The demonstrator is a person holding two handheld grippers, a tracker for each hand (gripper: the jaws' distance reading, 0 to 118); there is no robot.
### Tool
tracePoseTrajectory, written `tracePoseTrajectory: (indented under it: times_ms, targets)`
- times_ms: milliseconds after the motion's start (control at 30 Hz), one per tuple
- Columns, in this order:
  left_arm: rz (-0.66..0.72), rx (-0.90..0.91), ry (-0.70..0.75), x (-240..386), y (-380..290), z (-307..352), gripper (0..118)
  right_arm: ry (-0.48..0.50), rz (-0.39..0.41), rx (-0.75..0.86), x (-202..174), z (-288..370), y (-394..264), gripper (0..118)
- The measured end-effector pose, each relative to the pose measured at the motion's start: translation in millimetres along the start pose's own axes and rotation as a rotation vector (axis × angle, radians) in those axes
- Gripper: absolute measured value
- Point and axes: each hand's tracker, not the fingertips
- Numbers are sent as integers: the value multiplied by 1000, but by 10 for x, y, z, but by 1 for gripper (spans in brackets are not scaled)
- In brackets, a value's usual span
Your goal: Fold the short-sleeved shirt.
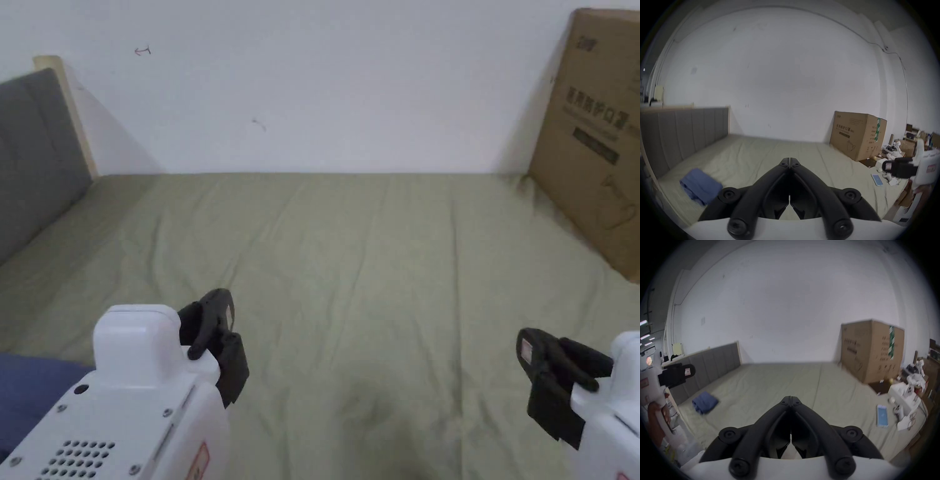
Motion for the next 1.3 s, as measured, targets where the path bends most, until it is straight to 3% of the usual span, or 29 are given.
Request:
tracePoseTrajectory:
  times_ms: [133, 500, 633, 767, 800, 833, 900, 933, 967, 1300]
  targets:
    - [-69, 107, 51, 303, 106, 172, 0, -34, 18, 181, 57, 259, 183, 0]
    - [-90, 77, 72, 372, 4, 297, 0, -32, 28, 180, 130, 300, -24, 0]
    - [-107, 85, 93, 348, -64, 273, 0, -148, 125, 262, 90, 293, -183, 0]
    - [-87, 141, 130, 313, -113, 321, 2, -178, 81, 275, 105, 301, -186, 4]
    - [-84, 145, 129, 308, -108, 326, 7, -175, 68, 272, 116, 301, -174, 11]
    - [-82, 150, 126, 307, -105, 328, 19, -175, 57, 275, 122, 299, -169, 25]
    - [-82, 159, 124, 314, -104, 337, 87, -175, 43, 277, 139, 291, -147, 90]
    - [-79, 162, 122, 313, -101, 336, 113, -187, 37, 270, 135, 272, -131, 112]
    - [-75, 165, 125, 311, -97, 335, 117, -197, 31, 267, 136, 263, -126, 118]
    - [-148, 205, 130, 301, -72, 347, 118, -206, 47, 265, 75, 260, -84, 118]
